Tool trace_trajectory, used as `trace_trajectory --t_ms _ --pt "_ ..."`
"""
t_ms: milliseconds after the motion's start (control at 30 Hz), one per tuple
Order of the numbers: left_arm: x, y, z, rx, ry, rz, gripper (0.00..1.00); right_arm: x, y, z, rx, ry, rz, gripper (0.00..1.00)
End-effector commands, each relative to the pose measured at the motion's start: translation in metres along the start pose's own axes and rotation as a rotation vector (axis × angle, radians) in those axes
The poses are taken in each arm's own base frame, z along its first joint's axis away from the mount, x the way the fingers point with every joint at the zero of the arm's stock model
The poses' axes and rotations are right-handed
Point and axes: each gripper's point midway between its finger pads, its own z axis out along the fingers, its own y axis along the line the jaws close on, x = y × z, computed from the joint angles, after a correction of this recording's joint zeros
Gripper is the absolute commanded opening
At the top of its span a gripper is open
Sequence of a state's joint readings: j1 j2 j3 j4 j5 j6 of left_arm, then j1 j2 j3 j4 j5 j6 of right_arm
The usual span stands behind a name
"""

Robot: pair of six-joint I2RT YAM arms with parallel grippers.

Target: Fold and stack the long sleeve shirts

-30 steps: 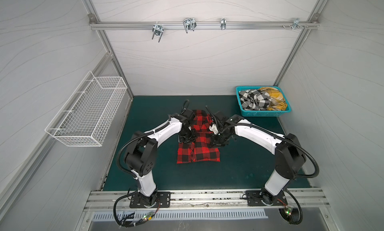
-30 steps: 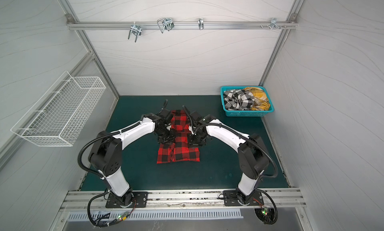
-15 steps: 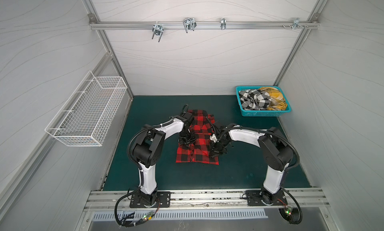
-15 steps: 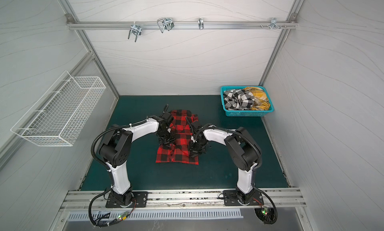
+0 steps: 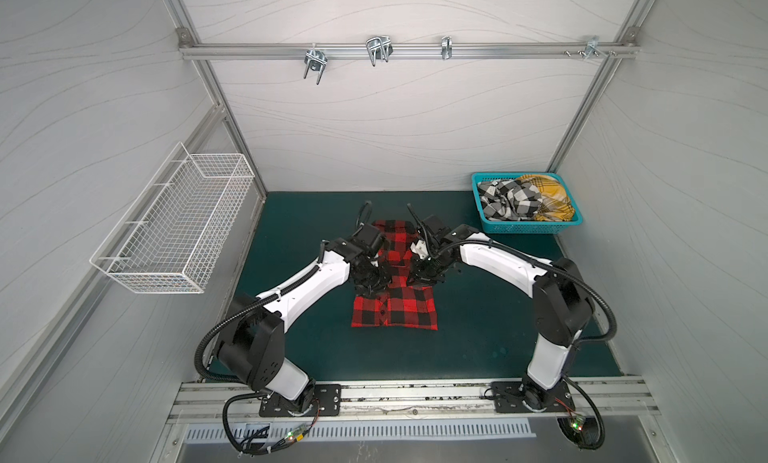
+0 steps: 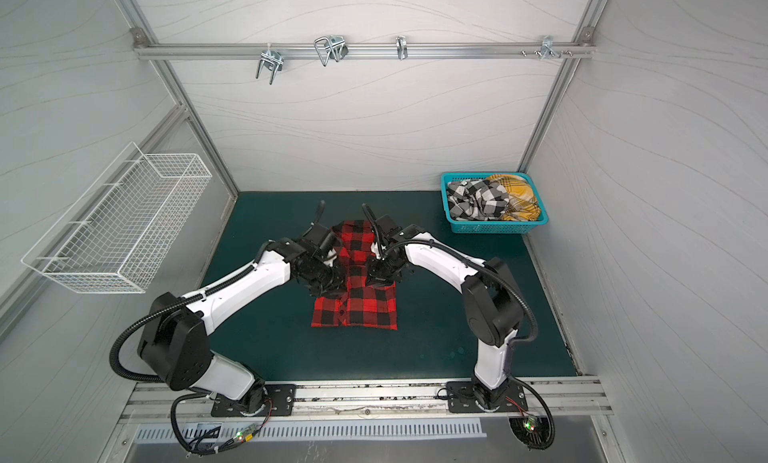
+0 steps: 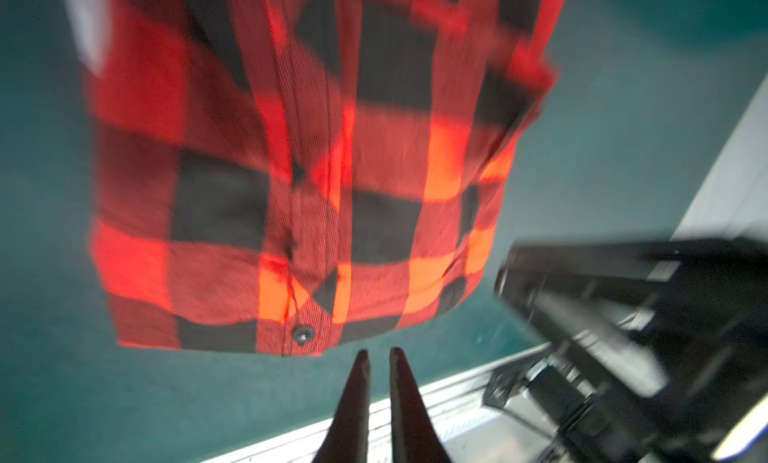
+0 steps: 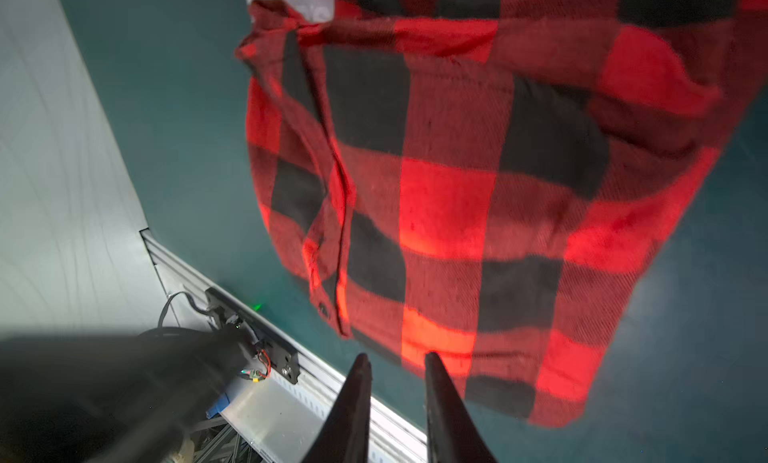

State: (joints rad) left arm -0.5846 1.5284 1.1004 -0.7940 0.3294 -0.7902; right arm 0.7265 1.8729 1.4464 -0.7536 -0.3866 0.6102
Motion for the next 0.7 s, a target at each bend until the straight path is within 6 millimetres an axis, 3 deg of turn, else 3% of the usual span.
trace_trajectory --t_ms 0,233,300,367,433,533,567,667 --pt "0.011 0.003 0.032 -0.004 0.073 -0.058 0.09 -0.008 -0.010 0.022 0.008 0.049 0.046 0.23" --pt "0.013 0.050 0.076 -0.165 0.112 -0.079 0.05 -0.035 -0.057 0.058 0.059 0.091 0.153 0.19" --pt "0.020 0.058 0.084 -0.170 0.133 -0.085 0.06 -0.039 -0.062 0.059 0.068 0.095 0.165 0.19" --pt "0.022 0.057 0.083 -0.157 0.142 -0.081 0.11 -0.040 -0.054 0.051 0.041 0.087 0.151 0.19" --pt "0.017 0.042 0.067 -0.121 0.119 -0.043 0.20 -0.040 -0.039 0.037 0.016 0.066 0.121 0.22" --pt "-0.013 0.018 0.022 -0.088 0.003 0.006 0.37 -0.035 -0.014 0.008 -0.013 0.029 0.068 0.29" --pt "-0.027 0.012 0.006 -0.075 -0.041 0.007 0.37 -0.032 -0.007 -0.003 -0.016 0.015 0.049 0.31" --pt "-0.065 0.012 -0.018 -0.035 -0.093 -0.049 0.21 -0.017 0.002 -0.024 -0.001 -0.008 0.015 0.37"
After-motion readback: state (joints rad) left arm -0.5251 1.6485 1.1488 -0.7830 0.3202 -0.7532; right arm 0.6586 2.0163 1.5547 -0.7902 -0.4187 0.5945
